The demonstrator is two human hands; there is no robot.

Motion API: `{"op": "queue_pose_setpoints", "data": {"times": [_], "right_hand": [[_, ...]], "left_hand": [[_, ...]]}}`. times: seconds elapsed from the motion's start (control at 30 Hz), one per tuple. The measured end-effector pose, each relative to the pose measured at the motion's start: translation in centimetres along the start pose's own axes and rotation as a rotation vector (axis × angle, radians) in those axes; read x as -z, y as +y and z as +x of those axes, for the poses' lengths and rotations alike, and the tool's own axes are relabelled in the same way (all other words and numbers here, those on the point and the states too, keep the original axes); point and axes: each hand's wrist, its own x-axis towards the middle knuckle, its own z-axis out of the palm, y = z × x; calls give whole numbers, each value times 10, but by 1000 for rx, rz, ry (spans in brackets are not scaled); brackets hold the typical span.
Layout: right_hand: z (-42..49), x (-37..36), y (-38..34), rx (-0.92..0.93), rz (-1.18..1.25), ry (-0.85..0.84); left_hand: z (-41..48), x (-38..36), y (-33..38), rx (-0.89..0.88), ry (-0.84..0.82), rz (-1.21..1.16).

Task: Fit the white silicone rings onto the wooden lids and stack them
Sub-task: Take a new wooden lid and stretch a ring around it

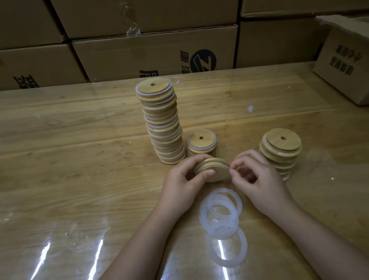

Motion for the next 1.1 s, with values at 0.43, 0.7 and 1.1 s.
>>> {"op": "queue_pose_setpoints", "data": {"times": [0.43, 0.7, 1.1], "right_hand": [[-2, 2, -3, 105, -51, 50], [-3, 2, -5, 145, -74, 89], [-3, 2, -4, 221, -91, 57]], "left_hand": [[-2, -2, 2, -100, 42, 62], [-2, -3, 3, -125, 48, 65], [-3, -5, -3, -221, 39, 276]]}}
